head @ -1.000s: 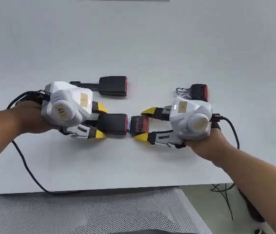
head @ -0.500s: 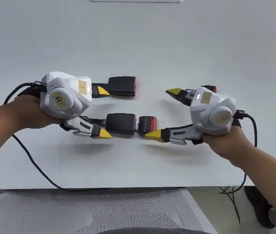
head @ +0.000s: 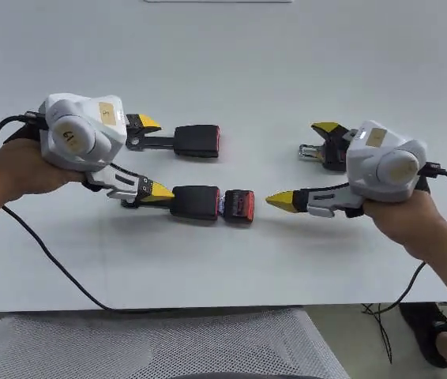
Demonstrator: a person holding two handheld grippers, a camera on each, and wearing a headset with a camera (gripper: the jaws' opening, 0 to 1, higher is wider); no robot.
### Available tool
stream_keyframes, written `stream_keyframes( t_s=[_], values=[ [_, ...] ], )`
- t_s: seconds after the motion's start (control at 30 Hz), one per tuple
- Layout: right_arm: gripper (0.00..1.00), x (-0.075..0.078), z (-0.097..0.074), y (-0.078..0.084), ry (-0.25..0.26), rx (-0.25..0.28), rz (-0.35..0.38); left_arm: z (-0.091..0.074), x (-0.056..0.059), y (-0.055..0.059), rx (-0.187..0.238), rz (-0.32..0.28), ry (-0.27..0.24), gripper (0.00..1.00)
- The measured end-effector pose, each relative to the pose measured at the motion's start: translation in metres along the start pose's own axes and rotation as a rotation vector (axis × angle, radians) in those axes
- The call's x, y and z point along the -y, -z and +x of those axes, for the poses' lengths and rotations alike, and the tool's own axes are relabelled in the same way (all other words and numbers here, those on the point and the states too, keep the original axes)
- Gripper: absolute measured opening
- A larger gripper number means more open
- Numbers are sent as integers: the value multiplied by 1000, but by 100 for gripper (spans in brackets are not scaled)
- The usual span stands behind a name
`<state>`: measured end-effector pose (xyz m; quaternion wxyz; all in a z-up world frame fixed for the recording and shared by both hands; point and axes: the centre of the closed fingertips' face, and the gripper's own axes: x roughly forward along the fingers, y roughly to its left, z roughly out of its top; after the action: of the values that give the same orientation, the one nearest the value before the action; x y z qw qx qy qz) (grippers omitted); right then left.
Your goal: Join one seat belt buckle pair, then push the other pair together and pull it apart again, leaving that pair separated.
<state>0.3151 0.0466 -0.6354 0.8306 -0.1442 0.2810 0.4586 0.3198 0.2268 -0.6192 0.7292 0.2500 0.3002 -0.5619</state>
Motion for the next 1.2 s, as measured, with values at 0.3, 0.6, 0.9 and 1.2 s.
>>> stream_keyframes(
  t_s=[0.3, 0.6, 0.9, 1.2],
  values=[
    [88, 36, -23, 13, 19, -24, 7, 12, -21, -8, 2, 32, -11, 78],
    [83, 55, -32, 32, -2, -93, -14, 27, -26, 0, -17, 22, 26, 76],
    [72, 52, -31, 53, -98, -170, -40, 40, -27, 4, -30, 2, 62, 68],
    [59, 51, -29, 60, -160, -204, -64, 48, -16, 12, -67, 8, 127, 59]
  ],
)
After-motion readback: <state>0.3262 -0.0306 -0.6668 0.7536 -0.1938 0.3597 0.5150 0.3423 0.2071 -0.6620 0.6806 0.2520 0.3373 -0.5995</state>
